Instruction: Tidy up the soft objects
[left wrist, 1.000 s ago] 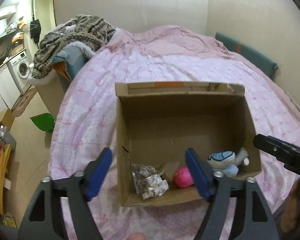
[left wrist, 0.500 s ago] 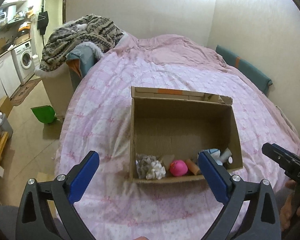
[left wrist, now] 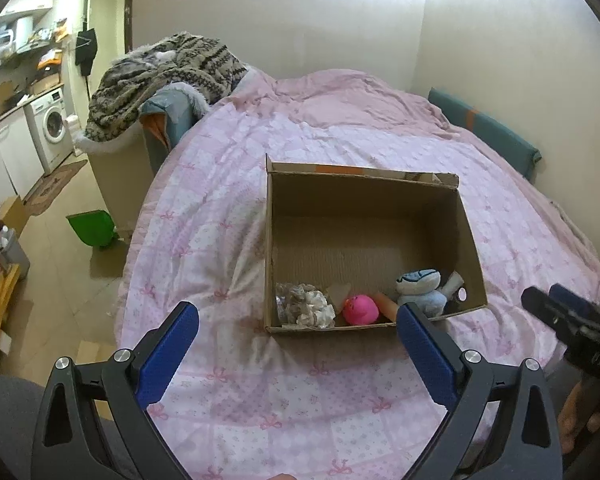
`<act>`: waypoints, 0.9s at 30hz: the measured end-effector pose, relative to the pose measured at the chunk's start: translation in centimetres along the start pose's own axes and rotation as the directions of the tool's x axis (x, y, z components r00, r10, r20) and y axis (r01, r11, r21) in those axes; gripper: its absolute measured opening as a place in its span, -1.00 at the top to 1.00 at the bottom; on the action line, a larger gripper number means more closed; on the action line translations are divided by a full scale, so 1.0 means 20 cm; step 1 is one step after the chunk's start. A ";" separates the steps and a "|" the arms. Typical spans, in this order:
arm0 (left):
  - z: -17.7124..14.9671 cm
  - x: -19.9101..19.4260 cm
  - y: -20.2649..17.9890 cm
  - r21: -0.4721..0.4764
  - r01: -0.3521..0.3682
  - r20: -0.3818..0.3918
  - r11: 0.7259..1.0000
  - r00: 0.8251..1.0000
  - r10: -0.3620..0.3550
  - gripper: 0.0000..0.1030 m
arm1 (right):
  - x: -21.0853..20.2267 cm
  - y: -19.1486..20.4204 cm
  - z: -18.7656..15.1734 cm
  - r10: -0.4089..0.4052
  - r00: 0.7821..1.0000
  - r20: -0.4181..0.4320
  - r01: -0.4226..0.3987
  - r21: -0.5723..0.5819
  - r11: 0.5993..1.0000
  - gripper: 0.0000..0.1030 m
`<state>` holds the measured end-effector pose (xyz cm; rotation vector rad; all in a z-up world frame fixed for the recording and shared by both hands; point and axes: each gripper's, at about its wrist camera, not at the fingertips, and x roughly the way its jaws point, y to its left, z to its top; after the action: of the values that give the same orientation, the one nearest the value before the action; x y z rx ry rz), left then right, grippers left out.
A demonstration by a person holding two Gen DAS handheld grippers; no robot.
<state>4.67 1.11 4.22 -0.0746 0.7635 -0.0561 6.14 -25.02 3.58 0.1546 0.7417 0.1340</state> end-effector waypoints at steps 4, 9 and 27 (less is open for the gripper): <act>-0.03 0.00 0.01 0.000 0.013 0.001 1.000 1.000 -0.013 -0.99 | 0.03 0.01 -0.04 -0.013 1.000 -0.006 0.013 0.007 1.000 -1.00; -0.03 0.05 0.02 -0.007 -0.014 -0.022 1.000 1.000 0.014 -0.99 | 0.07 0.04 -0.06 -0.026 0.999 -0.021 0.026 -0.018 1.000 -1.00; -0.06 0.08 -0.01 -0.002 0.004 -0.045 1.000 0.999 -0.005 -0.99 | 0.11 0.06 -0.07 -0.043 0.998 -0.040 0.041 -0.042 0.998 -1.00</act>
<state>5.08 0.70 2.23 -0.0768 0.8082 -0.0616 6.70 -23.30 1.22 0.0972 0.7822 0.1127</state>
